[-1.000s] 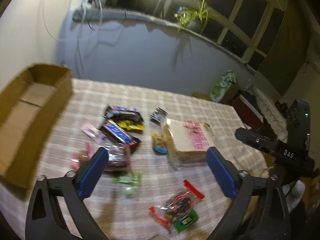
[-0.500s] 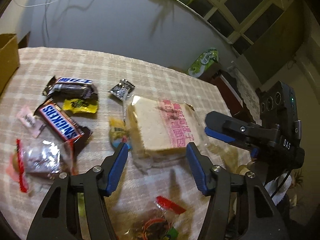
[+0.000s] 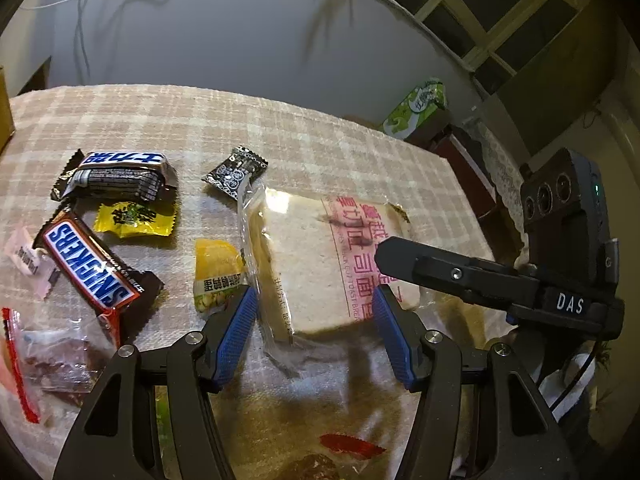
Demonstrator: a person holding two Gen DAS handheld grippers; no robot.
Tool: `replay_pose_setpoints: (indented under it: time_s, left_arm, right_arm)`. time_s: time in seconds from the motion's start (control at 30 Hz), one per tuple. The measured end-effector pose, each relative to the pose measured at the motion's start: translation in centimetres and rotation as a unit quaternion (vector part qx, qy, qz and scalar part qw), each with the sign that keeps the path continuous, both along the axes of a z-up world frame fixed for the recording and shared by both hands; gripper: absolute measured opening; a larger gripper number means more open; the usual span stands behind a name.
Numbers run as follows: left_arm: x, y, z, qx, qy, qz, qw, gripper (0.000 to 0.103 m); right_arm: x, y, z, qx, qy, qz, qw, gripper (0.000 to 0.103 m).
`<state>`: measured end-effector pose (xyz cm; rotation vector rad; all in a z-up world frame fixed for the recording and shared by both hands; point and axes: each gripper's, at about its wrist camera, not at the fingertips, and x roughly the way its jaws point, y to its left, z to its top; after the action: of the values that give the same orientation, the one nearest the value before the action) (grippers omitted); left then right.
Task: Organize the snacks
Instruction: 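Reach the left gripper to the bread loaf and close on it, then carry the bread loaf with the left gripper into the cardboard box and release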
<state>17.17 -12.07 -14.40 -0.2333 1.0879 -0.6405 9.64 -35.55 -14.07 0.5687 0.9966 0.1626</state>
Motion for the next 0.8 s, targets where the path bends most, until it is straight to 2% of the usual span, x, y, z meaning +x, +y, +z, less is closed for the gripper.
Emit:
replay_pose_setpoints:
  time_s: [0.4, 0.8]
  left_arm:
    - [-0.7, -0.8, 1.0, 0.021, -0.026, -0.009, 0.9994, 0.062]
    - [-2.8, 2.2, 4.5, 0.014, -0.072, 0.009, 0.9973, 0.062]
  right_arm:
    - [0.2, 1.3, 0.6, -0.022, 0.006, 0.005, 1.000, 0.072]
    - [-0.4, 4.8, 3.8, -0.054, -0.023, 0.022, 0.998, 0.072]
